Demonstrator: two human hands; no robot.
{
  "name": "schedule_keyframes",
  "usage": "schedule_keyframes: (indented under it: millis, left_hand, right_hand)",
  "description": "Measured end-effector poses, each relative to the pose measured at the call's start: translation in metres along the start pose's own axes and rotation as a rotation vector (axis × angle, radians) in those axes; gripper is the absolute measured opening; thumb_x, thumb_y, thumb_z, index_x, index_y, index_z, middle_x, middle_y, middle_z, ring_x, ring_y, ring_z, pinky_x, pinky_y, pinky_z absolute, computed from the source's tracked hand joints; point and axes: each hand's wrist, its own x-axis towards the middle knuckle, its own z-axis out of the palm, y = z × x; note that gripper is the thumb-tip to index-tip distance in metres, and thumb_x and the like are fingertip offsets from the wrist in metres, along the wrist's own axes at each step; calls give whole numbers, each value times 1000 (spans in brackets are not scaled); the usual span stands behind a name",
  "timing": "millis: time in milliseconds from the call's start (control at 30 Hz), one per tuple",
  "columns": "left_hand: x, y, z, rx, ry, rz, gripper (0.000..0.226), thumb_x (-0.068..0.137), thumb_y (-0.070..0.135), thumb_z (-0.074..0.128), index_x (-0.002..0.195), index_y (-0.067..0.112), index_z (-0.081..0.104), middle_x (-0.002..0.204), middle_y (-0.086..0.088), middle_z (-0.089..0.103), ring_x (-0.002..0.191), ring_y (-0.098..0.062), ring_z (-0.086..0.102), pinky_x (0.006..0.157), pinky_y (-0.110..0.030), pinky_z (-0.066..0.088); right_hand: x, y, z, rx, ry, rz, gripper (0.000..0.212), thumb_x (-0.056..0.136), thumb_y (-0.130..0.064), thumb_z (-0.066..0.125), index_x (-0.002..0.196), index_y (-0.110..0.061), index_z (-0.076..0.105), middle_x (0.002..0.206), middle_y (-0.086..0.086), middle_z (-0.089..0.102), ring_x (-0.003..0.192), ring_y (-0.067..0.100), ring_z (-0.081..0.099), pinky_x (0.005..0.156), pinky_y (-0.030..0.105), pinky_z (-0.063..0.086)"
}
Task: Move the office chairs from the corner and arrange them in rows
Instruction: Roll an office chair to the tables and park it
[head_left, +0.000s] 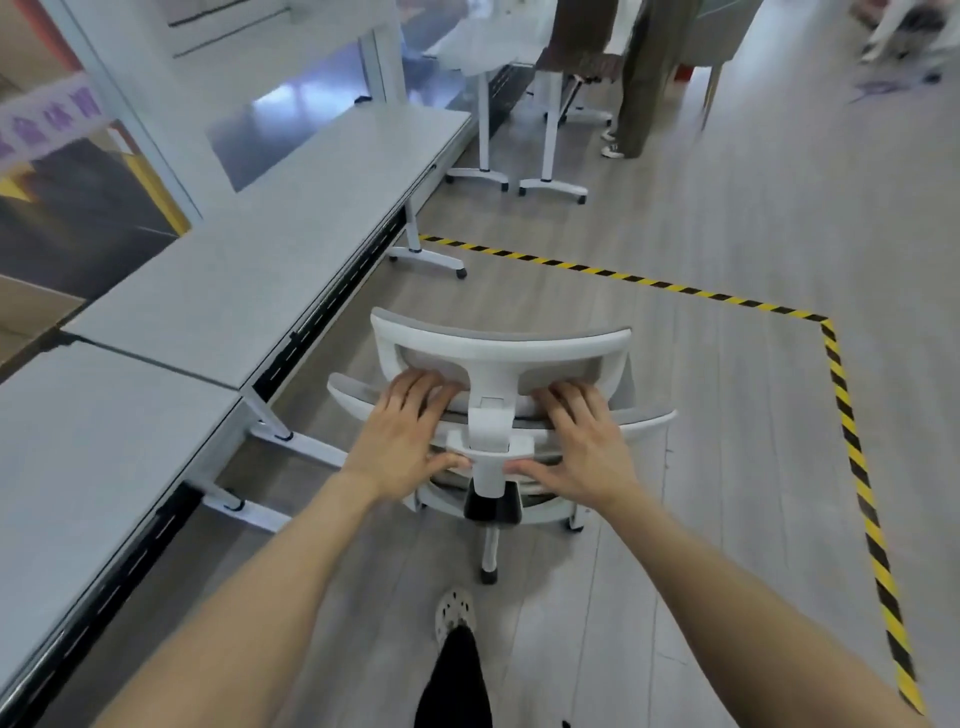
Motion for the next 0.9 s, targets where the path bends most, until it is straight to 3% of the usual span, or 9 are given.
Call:
schedule_keyframes:
  millis: [233, 900]
  left_hand:
    - [156, -84, 14, -4, -86, 38, 111, 90, 96, 33, 167, 17, 35, 166, -15, 35, 159, -41, 27, 135, -57, 22]
    - [485, -239, 53, 31, -145, 132, 110, 89, 93, 42, 169, 18, 34, 170, -12, 35, 162, -38, 27, 135, -56, 26]
  right_hand:
    - [140, 52, 29, -103, -152, 114, 105, 79, -95, 63, 148, -17, 57, 147, 5, 54, 139, 31, 47, 127, 50, 39]
    - [401, 212, 147, -81, -76, 256, 97, 79, -90, 69, 139, -14, 60, 135, 4, 55, 131, 28, 49, 123, 46, 40]
